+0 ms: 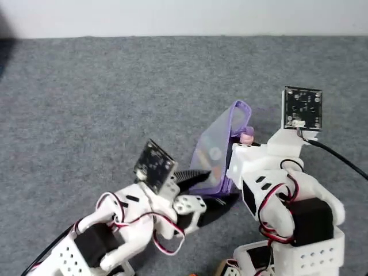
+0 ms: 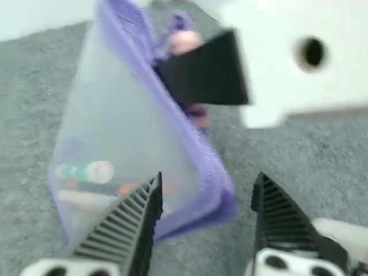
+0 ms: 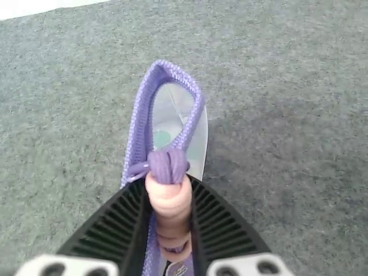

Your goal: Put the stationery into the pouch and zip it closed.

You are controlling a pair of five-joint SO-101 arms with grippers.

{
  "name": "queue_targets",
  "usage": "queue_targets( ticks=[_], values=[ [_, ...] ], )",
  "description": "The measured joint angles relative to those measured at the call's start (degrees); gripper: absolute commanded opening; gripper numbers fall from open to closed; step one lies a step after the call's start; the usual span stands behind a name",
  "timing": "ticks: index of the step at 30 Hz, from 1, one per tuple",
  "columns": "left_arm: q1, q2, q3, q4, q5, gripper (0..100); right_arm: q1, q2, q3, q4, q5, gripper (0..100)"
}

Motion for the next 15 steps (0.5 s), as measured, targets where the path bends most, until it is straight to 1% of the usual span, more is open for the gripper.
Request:
queue_targets(
  ticks=[4,11,15],
  values=[
    [-3.69,-0.53,1.14,-0.09,-1.05,23,0.00,0.00,0.00,-0.09,0.00,0.8],
    [-4.13,-0.70,1.05,-0.18,-3.08,5,0.00,0.00,0.00,-0.09,0.18,0.8],
    [-4.13,-0.79,0.62,-0.53,-5.10,2,0.00,0.00,0.00,-0.09,1.14,0.8]
  ],
)
